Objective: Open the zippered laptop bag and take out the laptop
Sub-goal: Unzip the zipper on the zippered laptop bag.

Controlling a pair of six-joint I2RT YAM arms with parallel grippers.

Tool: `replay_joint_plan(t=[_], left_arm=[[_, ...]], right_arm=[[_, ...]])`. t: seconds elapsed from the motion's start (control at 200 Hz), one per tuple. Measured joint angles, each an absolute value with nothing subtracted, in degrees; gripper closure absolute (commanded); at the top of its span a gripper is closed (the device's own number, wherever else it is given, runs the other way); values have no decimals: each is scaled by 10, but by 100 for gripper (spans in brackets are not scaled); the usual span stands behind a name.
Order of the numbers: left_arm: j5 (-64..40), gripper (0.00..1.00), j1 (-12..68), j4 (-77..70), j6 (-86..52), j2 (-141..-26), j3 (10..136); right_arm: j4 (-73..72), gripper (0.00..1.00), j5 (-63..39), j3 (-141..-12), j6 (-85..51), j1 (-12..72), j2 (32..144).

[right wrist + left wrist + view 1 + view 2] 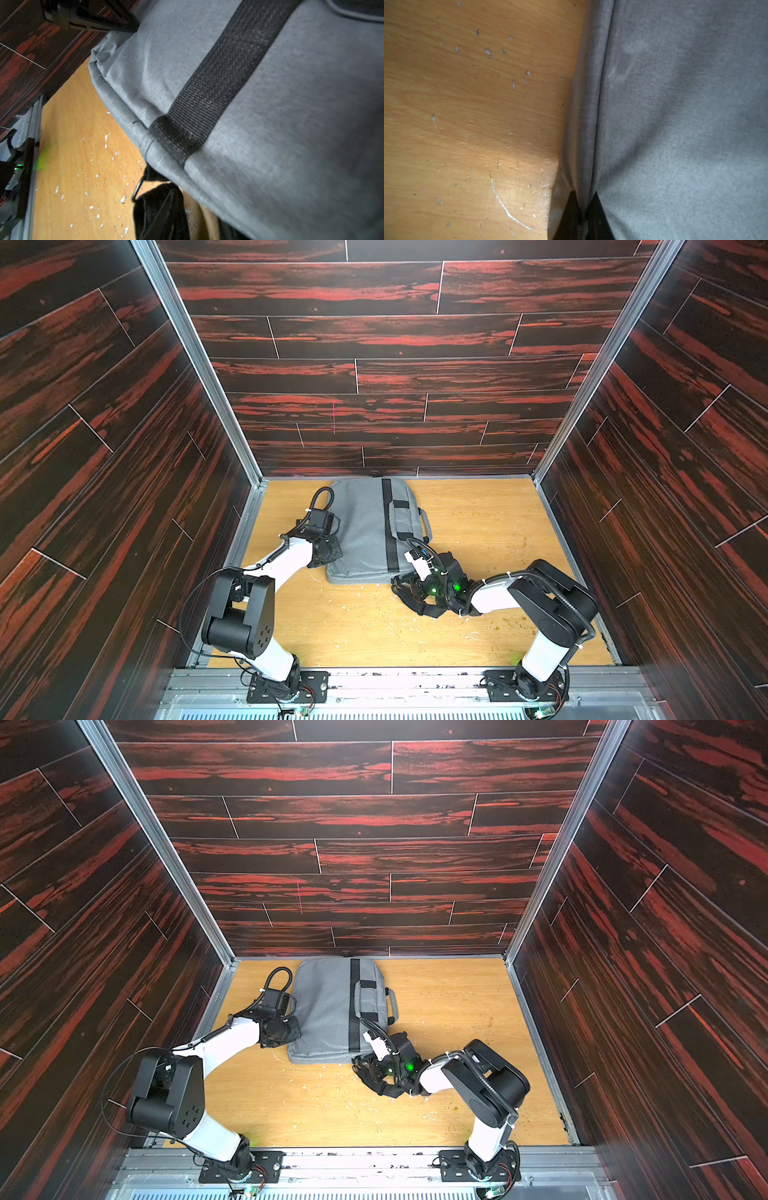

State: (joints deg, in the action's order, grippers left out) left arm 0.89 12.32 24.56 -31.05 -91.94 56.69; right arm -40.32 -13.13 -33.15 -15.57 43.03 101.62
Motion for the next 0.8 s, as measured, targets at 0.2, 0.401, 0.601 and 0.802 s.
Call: replay_joint_plan(t=[0.2,0.401,0.601,0.802], left_arm=[[9,100,124,248,-310,-922,571],[16,100,124,248,-309,-927,576],[25,100,121,253,-304,-936,585],[26,100,121,260,-297,-938,591]], right_arm=[[-430,62,-139,-345,-165,430,1045],[-457,62,-147,-355,-174,428,1073],[-482,71,-160,-368,-185,427,1102],[-491,83,-170,-369,-186,427,1105]])
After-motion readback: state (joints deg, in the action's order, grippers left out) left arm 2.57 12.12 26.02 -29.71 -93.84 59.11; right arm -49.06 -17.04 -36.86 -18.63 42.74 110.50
